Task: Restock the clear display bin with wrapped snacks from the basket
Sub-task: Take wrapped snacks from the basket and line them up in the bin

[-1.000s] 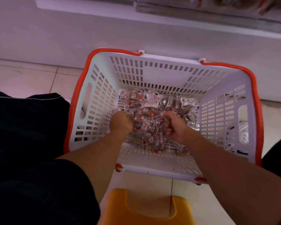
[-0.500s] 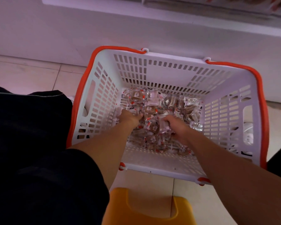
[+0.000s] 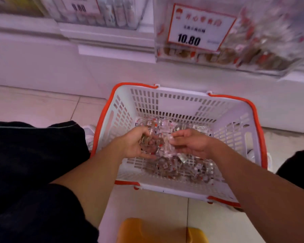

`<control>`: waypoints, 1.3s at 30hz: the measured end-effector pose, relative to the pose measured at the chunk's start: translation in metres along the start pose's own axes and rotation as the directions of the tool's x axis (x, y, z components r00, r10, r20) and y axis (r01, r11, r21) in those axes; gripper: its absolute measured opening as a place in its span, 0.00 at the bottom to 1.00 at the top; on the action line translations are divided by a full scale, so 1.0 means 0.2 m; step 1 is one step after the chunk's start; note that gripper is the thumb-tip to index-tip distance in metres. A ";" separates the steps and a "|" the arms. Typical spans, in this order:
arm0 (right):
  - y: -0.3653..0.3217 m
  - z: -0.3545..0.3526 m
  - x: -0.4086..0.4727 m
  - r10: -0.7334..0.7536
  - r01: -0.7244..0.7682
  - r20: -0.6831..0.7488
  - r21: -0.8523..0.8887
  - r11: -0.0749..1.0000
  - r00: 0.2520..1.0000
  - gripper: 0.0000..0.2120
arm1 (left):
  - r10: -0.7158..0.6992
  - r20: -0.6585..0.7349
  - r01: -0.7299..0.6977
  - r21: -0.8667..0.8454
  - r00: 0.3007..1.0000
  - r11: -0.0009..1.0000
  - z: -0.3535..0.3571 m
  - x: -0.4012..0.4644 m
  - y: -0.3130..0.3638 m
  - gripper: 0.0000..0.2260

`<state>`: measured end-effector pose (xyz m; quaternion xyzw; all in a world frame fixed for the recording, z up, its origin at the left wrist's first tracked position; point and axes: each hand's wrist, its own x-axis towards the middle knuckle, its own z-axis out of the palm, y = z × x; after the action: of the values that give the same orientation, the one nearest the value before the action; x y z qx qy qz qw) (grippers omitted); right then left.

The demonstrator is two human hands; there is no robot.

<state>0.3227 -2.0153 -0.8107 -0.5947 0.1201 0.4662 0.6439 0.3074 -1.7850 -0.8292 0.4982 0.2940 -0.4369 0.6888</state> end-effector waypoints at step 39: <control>-1.89 0.04 -0.27 -0.672 0.388 -0.405 -0.587 0.711 0.620 0.16 | 0.901 0.281 -0.252 0.946 0.330 -0.203 0.48 -1.05 1.28 0.16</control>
<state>0.5711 -1.9794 -0.5230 -0.8465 0.0185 0.0516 0.5296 0.4404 -1.7795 -0.5112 0.9566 -0.1515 0.0678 0.2395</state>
